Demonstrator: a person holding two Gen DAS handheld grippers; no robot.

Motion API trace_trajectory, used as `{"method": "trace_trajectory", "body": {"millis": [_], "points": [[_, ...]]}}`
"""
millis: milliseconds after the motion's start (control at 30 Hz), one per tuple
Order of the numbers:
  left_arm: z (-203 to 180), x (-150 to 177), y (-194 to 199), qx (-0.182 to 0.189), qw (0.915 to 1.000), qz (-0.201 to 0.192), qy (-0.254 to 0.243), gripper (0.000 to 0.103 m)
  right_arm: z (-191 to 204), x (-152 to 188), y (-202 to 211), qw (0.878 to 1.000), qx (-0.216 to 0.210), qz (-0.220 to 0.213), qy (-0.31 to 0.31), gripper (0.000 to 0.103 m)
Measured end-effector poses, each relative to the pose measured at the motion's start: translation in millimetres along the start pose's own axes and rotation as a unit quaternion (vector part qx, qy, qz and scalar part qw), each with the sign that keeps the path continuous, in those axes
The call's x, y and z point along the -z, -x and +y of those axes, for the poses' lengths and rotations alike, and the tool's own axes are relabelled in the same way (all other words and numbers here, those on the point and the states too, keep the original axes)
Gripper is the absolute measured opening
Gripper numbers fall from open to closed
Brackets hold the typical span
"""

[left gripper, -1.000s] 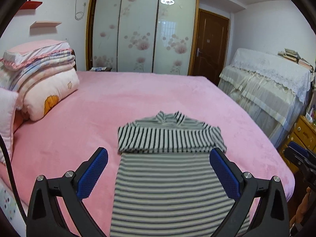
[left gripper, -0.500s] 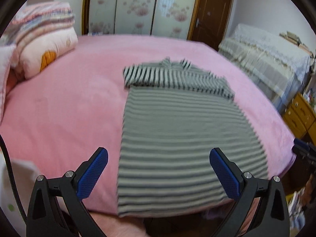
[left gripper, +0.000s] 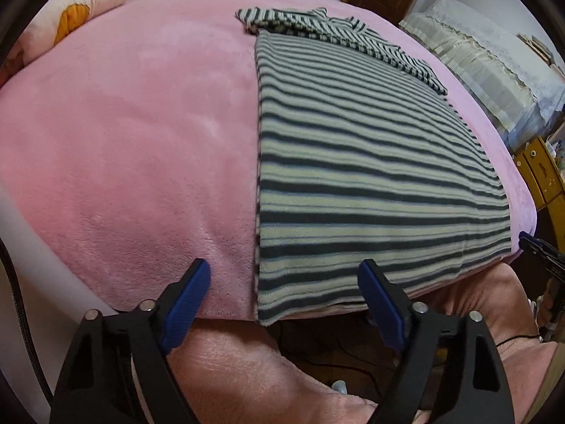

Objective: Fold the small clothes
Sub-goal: 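Lower both grippers to the shirt hem and grasp it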

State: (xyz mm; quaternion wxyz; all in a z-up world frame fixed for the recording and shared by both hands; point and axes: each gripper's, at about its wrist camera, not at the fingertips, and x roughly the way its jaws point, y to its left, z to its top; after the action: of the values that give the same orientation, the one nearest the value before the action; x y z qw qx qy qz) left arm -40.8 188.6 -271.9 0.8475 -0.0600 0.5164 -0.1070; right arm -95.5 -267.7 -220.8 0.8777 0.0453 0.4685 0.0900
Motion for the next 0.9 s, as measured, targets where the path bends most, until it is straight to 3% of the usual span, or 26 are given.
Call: {"method": "trace_trajectory", "body": {"millis": [300, 333, 400, 500, 900], "points": [[2, -3, -6, 0.021, 0.9997, 0.012, 0.0, 0.079, -14, 3, -29, 0.998, -0.031, 0.042, -0.03, 0.041], [4, -2, -5, 0.03, 0.9995, 0.013, 0.004, 0.076, -16, 4, -31, 0.998, -0.034, 0.045, -0.033, 0.04], [7, -2, -7, 0.048, 0.9986, 0.02, 0.008, 0.06, -21, 5, -35, 0.997, -0.044, 0.052, -0.041, 0.039], [10, -1, -7, 0.073, 0.9969, 0.026, 0.014, 0.049, -26, 6, -38, 0.995, -0.056, 0.057, -0.051, 0.039], [6, 0, -16, 0.077, 0.9965, 0.033, 0.007, 0.05, -32, 9, -43, 0.992, -0.081, 0.062, -0.073, 0.039]]}}
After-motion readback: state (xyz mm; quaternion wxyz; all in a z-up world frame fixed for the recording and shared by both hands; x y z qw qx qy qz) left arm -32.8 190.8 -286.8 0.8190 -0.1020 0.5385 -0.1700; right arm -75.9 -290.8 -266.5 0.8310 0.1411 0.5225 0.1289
